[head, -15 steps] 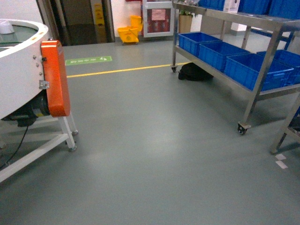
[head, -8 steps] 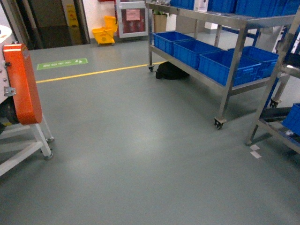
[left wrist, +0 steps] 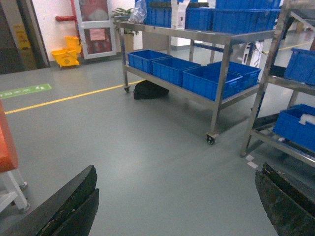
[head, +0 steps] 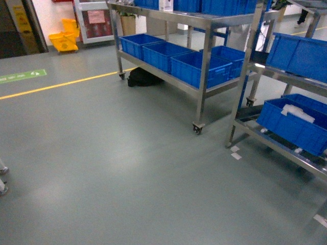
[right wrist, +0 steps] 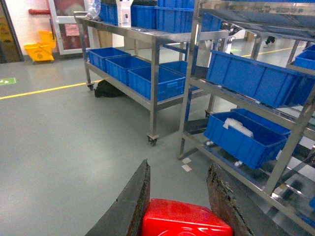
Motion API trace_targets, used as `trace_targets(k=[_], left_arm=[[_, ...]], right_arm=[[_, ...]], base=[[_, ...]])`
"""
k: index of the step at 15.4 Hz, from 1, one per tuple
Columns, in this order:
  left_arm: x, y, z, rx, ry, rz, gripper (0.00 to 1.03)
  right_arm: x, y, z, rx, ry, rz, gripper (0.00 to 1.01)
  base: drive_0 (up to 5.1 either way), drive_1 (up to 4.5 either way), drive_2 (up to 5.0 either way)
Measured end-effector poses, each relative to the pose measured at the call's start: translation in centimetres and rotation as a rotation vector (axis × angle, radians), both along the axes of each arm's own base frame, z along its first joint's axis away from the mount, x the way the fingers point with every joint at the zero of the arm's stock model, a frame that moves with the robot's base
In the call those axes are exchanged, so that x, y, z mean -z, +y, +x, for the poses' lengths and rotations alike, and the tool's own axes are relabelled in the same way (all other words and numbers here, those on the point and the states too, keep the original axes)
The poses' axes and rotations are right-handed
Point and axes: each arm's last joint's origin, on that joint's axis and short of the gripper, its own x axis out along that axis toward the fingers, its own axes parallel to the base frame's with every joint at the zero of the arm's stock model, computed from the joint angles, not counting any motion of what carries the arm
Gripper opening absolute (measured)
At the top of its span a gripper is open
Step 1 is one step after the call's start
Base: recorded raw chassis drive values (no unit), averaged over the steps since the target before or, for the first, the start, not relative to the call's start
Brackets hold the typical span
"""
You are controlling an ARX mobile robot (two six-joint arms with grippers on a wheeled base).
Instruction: Pick red block from blue box to shelf
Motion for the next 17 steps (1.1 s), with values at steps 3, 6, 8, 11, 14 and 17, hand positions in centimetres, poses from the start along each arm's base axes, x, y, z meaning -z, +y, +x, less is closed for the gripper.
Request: trace_targets(k=[3, 6, 8, 11, 14, 17], left_arm=[[0.0, 0.0, 0.0, 0.0, 0.0, 0.0, 0.98], [0.0, 0.0, 0.0, 0.0, 0.0, 0.0, 0.98], [0.0, 0.0, 0.0, 0.0, 0.0, 0.0, 0.98], [0.0, 0.0, 0.0, 0.0, 0.0, 0.0, 0.98], [0.0, 0.0, 0.0, 0.0, 0.0, 0.0, 0.98], [0.0, 0.0, 0.0, 0.0, 0.0, 0.0, 0.98]], right_arm=[[0.0, 0.0, 0.0, 0.0, 0.0, 0.0, 0.28], [0.0, 0.0, 0.0, 0.0, 0.0, 0.0, 0.28], [0.0, 0.0, 0.0, 0.0, 0.0, 0.0, 0.28], [0.0, 0.0, 0.0, 0.0, 0.0, 0.0, 0.28], [0.0, 0.0, 0.0, 0.0, 0.0, 0.0, 0.28], [0.0, 0.0, 0.0, 0.0, 0.0, 0.0, 0.28]], base=[[-1.6, -1.62, -1.6], [-1.6, -1.61, -1.6], [-1.6, -1.55, -1.6], [-1.5, -1.5, -1.5], [-1.6, -1.62, -1.6], [-1.6, -1.55, -1.6]])
